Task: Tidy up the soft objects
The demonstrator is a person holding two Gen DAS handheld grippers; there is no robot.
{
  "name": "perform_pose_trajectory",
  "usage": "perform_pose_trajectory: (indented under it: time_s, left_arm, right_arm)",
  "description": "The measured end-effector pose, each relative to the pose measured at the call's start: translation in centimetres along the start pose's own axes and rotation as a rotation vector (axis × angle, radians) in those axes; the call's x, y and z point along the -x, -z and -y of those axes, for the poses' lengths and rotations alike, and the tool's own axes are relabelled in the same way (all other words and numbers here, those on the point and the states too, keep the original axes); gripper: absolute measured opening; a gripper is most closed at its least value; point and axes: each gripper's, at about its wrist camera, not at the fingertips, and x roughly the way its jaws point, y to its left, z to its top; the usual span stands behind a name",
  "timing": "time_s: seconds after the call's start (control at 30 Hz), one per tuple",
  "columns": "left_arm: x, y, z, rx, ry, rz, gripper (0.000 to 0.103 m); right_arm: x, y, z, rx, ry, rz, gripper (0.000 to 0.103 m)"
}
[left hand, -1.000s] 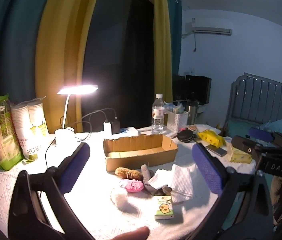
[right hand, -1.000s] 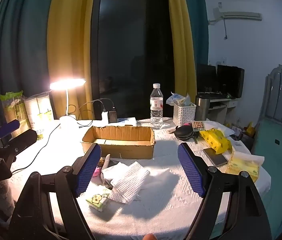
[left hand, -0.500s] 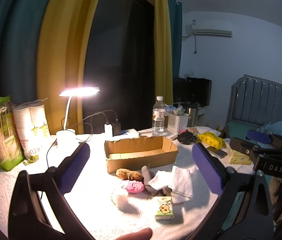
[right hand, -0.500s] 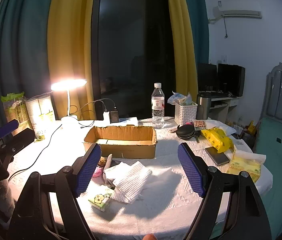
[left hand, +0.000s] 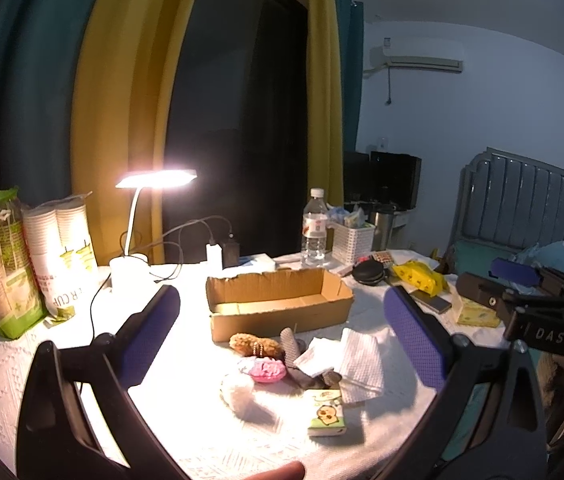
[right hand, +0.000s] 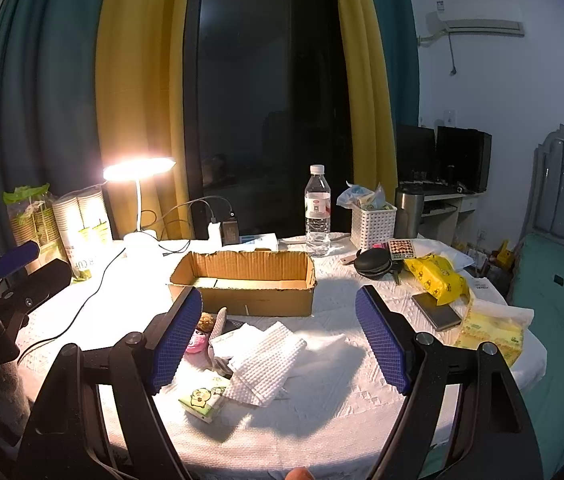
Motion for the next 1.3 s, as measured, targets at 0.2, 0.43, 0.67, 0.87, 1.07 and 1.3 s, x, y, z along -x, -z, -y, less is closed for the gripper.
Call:
perform_pose_trajectory:
  time_s: [0.2, 0.43, 0.67, 0.87, 1.07, 1.3]
  left_arm:
    - [0.02, 0.02, -0.02, 0.000, -0.001, 0.002, 0.102]
    - [-0.19, 0.16, -0.05, 0.001, -0.002, 0.003, 0.102]
    - [-0.05, 0.26, 0.11, 0.000, -0.003, 0.004, 0.102]
    - [-0.07, 0.24, 0.07, 0.000, -0.003, 0.003, 0.102]
    - [-0.07, 0.21, 0.06, 0.001, -0.003, 0.003, 0.102]
    - [-0.09, 0.17, 0.01, 0.000, -0.003, 0.002, 0.102]
  right_arm:
    - [-0.02, 0.00, 0.00, 0.000, 0.000, -0.001, 0.082]
    - [-0.05, 0.02, 0.01, 0.000, 0.000, -0.002, 0.082]
    - [-0.06, 0.03, 0.04, 0.000, -0.001, -0.003, 0.082]
    - [-0.06, 0.01, 0.03, 0.000, -0.001, -0.004, 0.082]
    - [-0.09, -0.01, 0.04, 0.000, -0.001, -0.005, 0.082]
    - [0.10, -0.04, -0.20, -0.002, -0.008, -0.005, 0.082]
